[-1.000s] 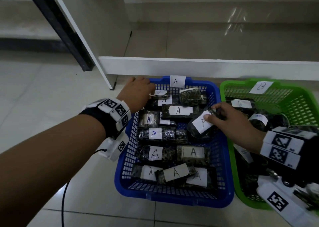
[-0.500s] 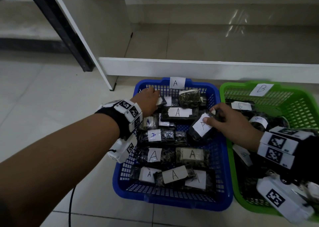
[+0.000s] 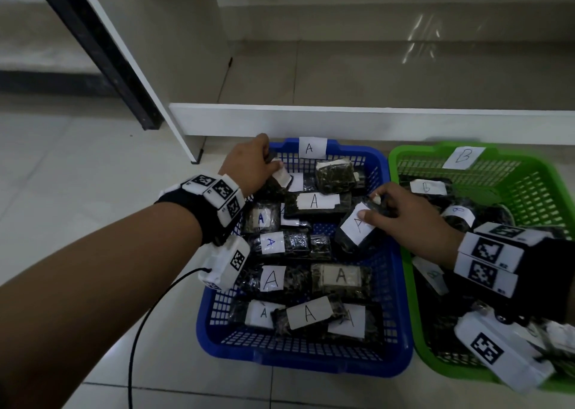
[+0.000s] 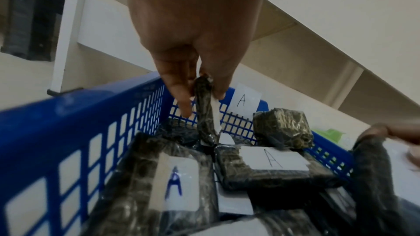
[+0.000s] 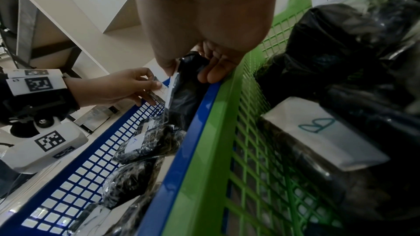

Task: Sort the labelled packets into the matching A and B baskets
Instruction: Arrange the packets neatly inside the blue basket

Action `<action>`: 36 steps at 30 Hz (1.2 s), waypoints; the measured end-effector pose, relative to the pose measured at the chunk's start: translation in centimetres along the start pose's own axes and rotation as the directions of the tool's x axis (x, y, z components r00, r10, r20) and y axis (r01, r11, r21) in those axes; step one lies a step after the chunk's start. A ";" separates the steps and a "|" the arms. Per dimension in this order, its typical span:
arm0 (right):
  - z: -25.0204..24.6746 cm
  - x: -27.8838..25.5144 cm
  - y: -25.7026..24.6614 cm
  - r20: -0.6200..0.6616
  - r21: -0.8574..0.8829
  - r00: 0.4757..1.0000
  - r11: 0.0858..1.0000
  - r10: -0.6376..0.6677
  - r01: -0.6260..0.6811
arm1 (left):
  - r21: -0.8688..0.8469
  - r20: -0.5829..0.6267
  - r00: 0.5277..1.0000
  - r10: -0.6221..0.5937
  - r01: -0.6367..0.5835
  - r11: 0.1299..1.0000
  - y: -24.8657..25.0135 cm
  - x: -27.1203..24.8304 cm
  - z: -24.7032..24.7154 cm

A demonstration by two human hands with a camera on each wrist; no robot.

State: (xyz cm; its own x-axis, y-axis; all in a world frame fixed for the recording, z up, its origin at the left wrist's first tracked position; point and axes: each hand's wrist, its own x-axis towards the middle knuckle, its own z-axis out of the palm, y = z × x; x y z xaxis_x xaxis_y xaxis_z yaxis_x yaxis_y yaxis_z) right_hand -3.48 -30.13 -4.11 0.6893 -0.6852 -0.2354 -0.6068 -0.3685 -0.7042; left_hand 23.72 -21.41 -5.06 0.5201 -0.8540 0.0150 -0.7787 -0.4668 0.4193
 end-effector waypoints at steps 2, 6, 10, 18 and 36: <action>0.0 0.1 0.1 0.000 -0.004 1.000 1.000 -0.005 0.005 | 0.208 -0.001 1.000 0.016 -0.015 0.978 0.3 -0.2 -0.3; 0.1 0.2 0.2 -0.004 -0.020 1.000 1.000 -0.020 0.020 | 0.562 -0.033 0.991 0.126 -0.086 0.822 0.6 -0.6 -0.3; -0.2 -0.1 -0.1 -0.004 -0.043 0.999 0.998 -0.041 0.040 | 0.526 0.135 0.960 0.247 -0.280 0.803 1.5 -0.9 0.5; -0.2 0.1 0.1 0.025 -0.012 0.998 0.998 -0.057 0.057 | 0.378 0.475 0.857 0.199 -0.403 0.834 4.9 -3.0 3.6; 2.7 -2.0 -2.8 0.336 -0.629 0.938 0.719 -0.091 0.295 | 0.234 0.861 0.508 0.006 -0.407 0.883 0.9 -5.5 -3.2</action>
State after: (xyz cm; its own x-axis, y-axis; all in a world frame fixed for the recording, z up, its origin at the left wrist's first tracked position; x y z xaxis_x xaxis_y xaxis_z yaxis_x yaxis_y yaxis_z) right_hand -2.06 -26.06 -3.48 0.8345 -0.3978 -0.3812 -0.4817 -0.8626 -0.1544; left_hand 21.33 -16.41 -1.89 -0.0425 -0.6349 -0.7714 -0.9814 -0.1180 0.1512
